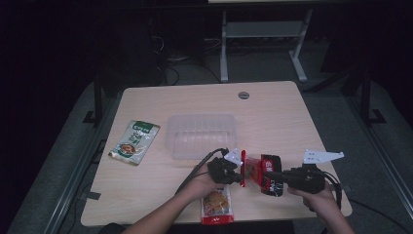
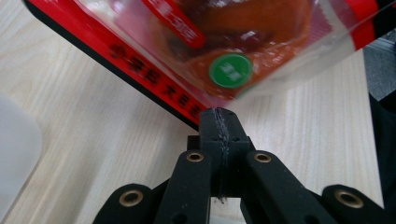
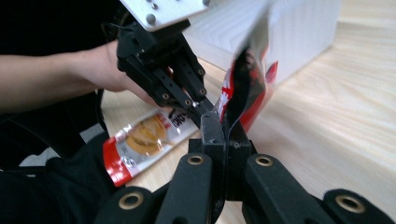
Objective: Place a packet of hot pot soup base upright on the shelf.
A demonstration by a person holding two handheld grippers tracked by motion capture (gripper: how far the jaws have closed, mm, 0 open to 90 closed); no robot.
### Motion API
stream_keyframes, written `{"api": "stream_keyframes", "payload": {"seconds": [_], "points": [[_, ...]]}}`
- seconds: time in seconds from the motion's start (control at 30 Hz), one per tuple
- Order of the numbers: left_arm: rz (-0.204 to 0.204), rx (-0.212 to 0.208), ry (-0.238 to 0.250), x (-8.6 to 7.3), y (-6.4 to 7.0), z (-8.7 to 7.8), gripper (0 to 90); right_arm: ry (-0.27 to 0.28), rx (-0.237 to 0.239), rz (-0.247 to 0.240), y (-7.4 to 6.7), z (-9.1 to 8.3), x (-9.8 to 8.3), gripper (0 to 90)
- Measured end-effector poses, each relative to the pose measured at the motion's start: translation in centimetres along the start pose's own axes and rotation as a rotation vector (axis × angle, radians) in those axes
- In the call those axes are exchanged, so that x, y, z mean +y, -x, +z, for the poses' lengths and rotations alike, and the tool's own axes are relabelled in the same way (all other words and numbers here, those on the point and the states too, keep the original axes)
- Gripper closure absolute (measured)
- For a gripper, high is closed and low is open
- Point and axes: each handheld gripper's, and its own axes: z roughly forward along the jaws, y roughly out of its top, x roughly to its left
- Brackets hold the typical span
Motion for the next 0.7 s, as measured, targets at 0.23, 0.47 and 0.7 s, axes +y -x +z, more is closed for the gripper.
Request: {"api": "stream_keyframes", "payload": {"seconds": [0.23, 0.47, 0.7], "points": [[0.015, -0.018, 0.008, 0.1, 0.5, -0.8, 89.7, 0.031, -0.010, -0.008, -0.1, -0.6, 0.5, 89.9], [-0.004, -0.031, 0.032, -0.5, 0.7, -2.7, 86.2, 0.076, -0.024, -0.029, -0.1, -1.3, 1.4, 89.9], [-0.023, -0.021, 0.049, -1.9, 0.9, -4.5, 80.5, 0.090, -0.033, -0.039, -0.3, -1.6, 2.1, 89.9]]}}
